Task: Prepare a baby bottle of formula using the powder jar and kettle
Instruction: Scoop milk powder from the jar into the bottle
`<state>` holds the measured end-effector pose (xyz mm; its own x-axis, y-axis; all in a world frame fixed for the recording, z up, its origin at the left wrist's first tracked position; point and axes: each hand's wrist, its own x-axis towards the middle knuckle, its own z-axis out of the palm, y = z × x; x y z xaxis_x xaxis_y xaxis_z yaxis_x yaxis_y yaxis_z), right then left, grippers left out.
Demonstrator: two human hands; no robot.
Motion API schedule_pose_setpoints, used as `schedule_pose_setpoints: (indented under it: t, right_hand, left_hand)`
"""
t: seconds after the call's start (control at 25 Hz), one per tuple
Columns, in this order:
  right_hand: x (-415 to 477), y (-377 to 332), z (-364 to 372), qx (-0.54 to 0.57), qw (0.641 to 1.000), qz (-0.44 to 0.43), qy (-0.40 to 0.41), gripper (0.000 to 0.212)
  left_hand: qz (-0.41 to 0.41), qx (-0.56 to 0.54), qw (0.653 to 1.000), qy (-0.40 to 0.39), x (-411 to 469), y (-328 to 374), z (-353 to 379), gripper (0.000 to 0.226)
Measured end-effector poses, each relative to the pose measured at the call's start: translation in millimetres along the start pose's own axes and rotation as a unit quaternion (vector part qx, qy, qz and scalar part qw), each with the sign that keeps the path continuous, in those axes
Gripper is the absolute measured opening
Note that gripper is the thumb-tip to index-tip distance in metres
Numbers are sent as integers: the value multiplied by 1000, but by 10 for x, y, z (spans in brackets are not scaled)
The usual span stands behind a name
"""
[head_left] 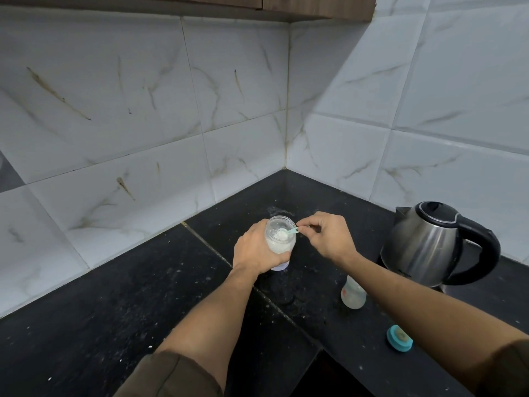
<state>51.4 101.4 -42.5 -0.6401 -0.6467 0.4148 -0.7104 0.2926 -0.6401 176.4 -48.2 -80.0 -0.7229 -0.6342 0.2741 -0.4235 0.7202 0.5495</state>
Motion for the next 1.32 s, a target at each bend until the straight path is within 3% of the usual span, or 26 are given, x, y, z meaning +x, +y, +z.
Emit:
schedule_pose_setpoints:
  t: [0.84,1.0,1.16,1.32]
  right_hand:
    - [-84,99,-70,19,1000,11,6,9]
    - [-63,137,-60,91,988,120,-38,7]
    - [-49,152,-96,211,938,261,-84,10]
    - [-86,195,-143,254,905,327,-98,10]
  left_hand:
    - [-6,20,1000,-17,-66,62,-10,72]
    - [-25,24,999,-31,-122,68,9,79]
    - [-57,50,995,-59,-219,-4,58,89]
    - [-81,66,991,-81,-367,-57,124,90]
